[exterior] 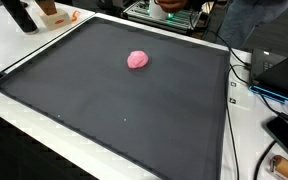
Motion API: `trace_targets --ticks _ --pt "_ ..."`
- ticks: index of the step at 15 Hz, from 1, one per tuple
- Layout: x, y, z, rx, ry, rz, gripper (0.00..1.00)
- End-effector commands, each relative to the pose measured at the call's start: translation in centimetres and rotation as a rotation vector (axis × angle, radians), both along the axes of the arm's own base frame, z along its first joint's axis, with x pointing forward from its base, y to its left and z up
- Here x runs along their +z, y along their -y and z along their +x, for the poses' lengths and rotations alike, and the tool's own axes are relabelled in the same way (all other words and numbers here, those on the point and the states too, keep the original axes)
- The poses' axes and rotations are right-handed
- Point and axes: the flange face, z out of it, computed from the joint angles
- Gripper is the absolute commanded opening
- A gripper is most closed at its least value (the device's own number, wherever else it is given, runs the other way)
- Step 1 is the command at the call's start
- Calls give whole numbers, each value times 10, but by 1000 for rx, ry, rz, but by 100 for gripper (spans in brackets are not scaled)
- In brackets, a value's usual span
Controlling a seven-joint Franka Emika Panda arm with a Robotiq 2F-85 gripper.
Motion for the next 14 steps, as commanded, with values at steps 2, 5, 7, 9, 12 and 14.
trace_targets --ticks 2,5,7,9,12,14 --pt "0 0 0 0 -1 0 25" --pt "0 1 0 0 -1 1 25" --pt "0 1 0 0 -1 1 25" --pt "0 1 0 0 -1 1 25" --pt "0 1 0 0 -1 1 25" --pt "0 1 0 0 -1 1 25"
